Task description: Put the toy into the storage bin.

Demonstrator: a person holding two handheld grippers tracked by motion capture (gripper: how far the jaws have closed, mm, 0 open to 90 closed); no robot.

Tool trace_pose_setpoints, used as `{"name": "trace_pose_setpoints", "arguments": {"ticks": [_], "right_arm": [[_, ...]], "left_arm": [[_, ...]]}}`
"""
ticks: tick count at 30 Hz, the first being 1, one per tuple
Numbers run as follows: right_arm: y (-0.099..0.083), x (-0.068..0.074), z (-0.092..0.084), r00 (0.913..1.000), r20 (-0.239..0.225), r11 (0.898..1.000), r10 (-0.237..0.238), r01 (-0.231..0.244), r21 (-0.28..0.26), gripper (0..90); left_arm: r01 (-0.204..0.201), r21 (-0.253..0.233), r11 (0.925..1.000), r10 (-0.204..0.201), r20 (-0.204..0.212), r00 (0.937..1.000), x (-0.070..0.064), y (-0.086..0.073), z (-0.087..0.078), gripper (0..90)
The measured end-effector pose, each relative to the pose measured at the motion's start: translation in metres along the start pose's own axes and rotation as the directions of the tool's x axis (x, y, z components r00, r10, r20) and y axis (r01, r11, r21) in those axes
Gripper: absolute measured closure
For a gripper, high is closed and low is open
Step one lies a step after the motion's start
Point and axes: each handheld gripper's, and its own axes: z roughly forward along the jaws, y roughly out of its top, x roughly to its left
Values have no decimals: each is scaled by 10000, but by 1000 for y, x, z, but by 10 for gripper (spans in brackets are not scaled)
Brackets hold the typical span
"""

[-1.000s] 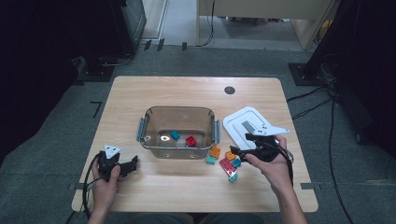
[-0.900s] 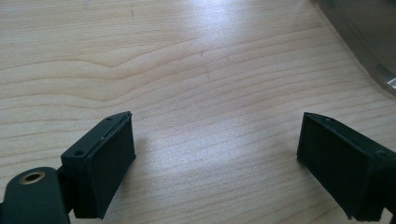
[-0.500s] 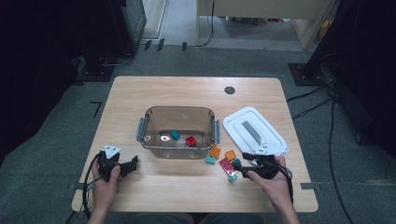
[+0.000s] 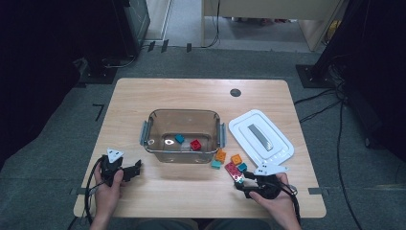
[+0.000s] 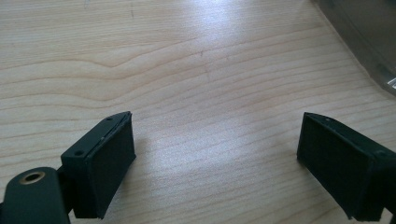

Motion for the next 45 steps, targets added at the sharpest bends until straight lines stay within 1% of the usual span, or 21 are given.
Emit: {"name": "trace_pose_setpoints", "arguments": {"ticks": [4,6,9,11,16,23,25,31,34,38,41,45], "right_arm": [[-4,7,6,9996,69,9990,-275,272,365,487],[-5,10,8,9983,312,9977,-488,473,486,505],[-7,12,11,9956,668,9958,-664,620,667,536],[-8,12,13,9938,858,9948,-706,638,797,577],[-9,11,12,9923,904,9938,-849,778,799,598],[-8,8,6,9946,786,9965,-675,633,544,601],[-8,6,3,9946,818,9971,-635,598,468,601],[-3,-4,-9,9957,897,9997,-238,230,103,601],[2,-9,-14,9960,884,9999,-148,150,-13,601],[11,-14,-19,9960,878,9998,-149,158,-101,602],[19,-17,-21,9957,916,9997,-105,125,-217,601],[33,-23,-25,9948,1009,9996,-150,175,-235,601]], "left_arm": [[-1,0,10000,1,0,10000,0,0,0,110],[0,-1,10000,0,-1,10000,0,0,0,110],[2,-1,10000,-2,-2,10000,0,0,0,110],[1,-1,10000,-1,0,10000,0,0,0,110],[-1,-2,10000,1,-2,10000,0,0,0,110],[-3,0,10000,3,-1,10000,0,0,0,110],[1,-2,10000,-1,-2,10000,0,0,0,110],[0,-3,10000,0,-2,10000,0,0,0,110],[-1,-2,10000,1,-2,10000,0,0,0,110],[1,-1,10000,-1,-1,10000,0,0,0,110],[-2,-1,10000,2,-1,10000,0,0,0,110],[-1,-1,10000,1,-2,10000,0,0,0,110]]}}
